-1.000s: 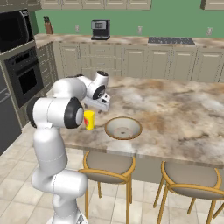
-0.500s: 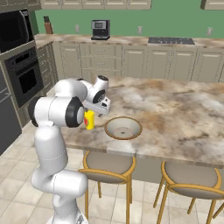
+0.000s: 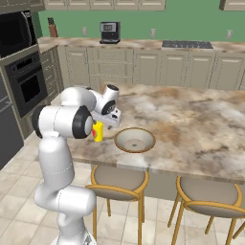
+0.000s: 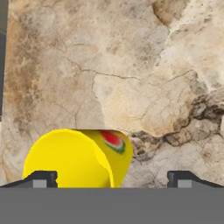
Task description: Place the cup inside the bowl on the dining table and move the bowl to any counter.
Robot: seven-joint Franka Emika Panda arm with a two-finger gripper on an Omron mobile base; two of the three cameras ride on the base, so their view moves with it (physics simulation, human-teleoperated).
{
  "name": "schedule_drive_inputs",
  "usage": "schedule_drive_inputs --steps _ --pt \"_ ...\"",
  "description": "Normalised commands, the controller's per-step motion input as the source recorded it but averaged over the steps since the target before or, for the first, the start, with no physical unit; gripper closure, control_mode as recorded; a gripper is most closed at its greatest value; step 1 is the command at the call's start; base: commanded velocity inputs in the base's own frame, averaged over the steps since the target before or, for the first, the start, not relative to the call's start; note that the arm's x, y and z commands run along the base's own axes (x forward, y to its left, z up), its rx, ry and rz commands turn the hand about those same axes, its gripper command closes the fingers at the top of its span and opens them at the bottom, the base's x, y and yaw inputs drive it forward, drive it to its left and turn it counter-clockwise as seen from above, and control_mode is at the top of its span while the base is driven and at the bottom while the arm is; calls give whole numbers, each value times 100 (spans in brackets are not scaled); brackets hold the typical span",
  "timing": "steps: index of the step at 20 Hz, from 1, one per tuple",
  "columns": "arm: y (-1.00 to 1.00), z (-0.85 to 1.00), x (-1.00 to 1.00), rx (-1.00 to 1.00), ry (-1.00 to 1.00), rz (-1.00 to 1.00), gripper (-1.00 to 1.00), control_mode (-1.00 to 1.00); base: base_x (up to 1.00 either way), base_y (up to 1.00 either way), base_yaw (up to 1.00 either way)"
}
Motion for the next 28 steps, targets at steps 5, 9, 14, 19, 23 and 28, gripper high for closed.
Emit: schedule_drive_inputs --steps 5,9,14,19,23,28 --pt "0 -11 0 0 0 2 -100 -100 0 0 0" --pt "1 -14 0 0 0 2 -100 -100 0 0 0" --pt "2 -14 0 0 0 2 -100 -100 0 0 0" --pt "1 0 0 0 0 1 -100 -100 0 0 0" --pt "0 0 0 0 0 0 -100 -100 0 0 0" --pt "0 0 0 0 0 0 100 -100 0 0 0"
